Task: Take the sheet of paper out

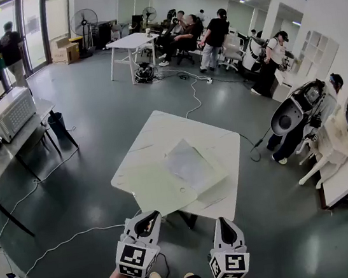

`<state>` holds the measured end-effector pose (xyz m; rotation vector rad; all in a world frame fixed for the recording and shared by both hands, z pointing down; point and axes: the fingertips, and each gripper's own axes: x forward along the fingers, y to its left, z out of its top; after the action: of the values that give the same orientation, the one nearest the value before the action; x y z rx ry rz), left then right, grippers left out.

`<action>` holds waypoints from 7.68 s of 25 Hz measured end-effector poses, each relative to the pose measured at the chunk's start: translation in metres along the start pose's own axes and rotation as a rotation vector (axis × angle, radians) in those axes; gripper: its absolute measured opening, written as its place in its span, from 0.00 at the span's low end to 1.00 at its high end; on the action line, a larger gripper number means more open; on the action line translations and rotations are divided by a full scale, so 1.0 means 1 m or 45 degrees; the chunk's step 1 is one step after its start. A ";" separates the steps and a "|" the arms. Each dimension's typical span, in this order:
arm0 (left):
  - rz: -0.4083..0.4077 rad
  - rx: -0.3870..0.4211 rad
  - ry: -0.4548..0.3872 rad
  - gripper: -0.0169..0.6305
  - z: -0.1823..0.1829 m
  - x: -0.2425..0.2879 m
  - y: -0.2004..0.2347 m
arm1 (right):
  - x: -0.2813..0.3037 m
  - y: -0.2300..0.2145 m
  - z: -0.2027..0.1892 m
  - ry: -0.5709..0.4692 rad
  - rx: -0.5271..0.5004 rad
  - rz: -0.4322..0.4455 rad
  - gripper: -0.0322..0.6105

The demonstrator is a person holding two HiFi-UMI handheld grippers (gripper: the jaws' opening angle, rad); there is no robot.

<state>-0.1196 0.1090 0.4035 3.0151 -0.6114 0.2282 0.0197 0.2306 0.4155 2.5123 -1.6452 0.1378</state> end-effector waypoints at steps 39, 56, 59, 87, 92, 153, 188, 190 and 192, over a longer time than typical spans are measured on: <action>0.478 -0.112 0.143 0.07 -0.005 0.268 0.143 | 0.374 -0.075 -0.014 0.161 -0.053 0.537 0.08; 0.694 -0.318 0.313 0.07 -0.102 0.312 0.226 | 0.494 -0.007 -0.117 0.440 -0.223 0.814 0.08; 0.708 -0.354 0.338 0.07 -0.122 0.316 0.236 | 0.509 0.006 -0.136 0.480 -0.252 0.837 0.08; 0.722 -0.489 0.441 0.07 -0.204 0.337 0.272 | 0.567 0.039 -0.271 0.818 -0.435 0.753 0.45; 0.712 -0.496 0.442 0.07 -0.207 0.341 0.269 | 0.567 0.036 -0.276 0.838 -0.436 0.750 0.32; 0.490 -0.094 -0.015 0.07 0.027 0.169 0.162 | 0.349 -0.002 0.037 0.127 -0.249 0.290 0.08; -0.025 0.039 0.022 0.07 0.012 0.156 -0.020 | 0.106 -0.111 -0.005 0.055 -0.003 -0.124 0.08; -0.029 0.037 0.030 0.07 0.009 0.157 -0.022 | 0.105 -0.113 -0.010 0.064 0.000 -0.127 0.08; -0.030 0.035 0.034 0.07 0.007 0.158 -0.023 | 0.106 -0.114 -0.012 0.069 -0.002 -0.127 0.08</action>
<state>0.0340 0.0694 0.4203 3.0384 -0.5754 0.2778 0.1666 0.1819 0.4362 2.5598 -1.4964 0.1921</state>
